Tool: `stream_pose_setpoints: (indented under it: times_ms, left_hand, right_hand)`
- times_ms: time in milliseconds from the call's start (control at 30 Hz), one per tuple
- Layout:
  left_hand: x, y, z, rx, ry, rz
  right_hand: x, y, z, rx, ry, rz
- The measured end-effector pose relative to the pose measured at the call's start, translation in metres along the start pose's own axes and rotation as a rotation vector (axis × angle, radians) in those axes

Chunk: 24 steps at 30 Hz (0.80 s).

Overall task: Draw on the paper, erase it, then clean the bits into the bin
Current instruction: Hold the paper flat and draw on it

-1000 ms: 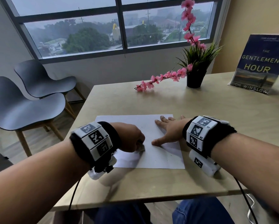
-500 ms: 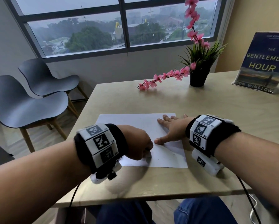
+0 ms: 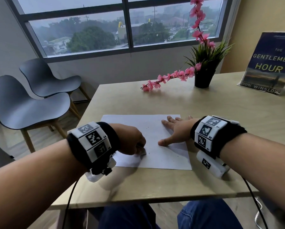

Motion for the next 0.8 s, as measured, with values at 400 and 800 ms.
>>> stream_pose_setpoints:
  times_ms: [400, 800]
  left_hand:
    - [0.003, -0.003, -0.016, -0.021, 0.021, -0.016]
    - [0.005, 0.02, -0.009, -0.088, -0.003, -0.056]
  right_hand:
    - [-0.001, -0.001, 0.0, -0.003, 0.004, -0.024]
    - [0.0, -0.001, -0.001, -0.013, 0.015, -0.018]
Point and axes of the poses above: each hand's wrist, its own x-axis away from the middle knuckle, its own z-axis out of the back of the hand, y = z × x, the point moved 1 cm from there along -x, towards the middle knuckle, and after that the axes turned 6 degrees about -y, right-handed, at the moved point
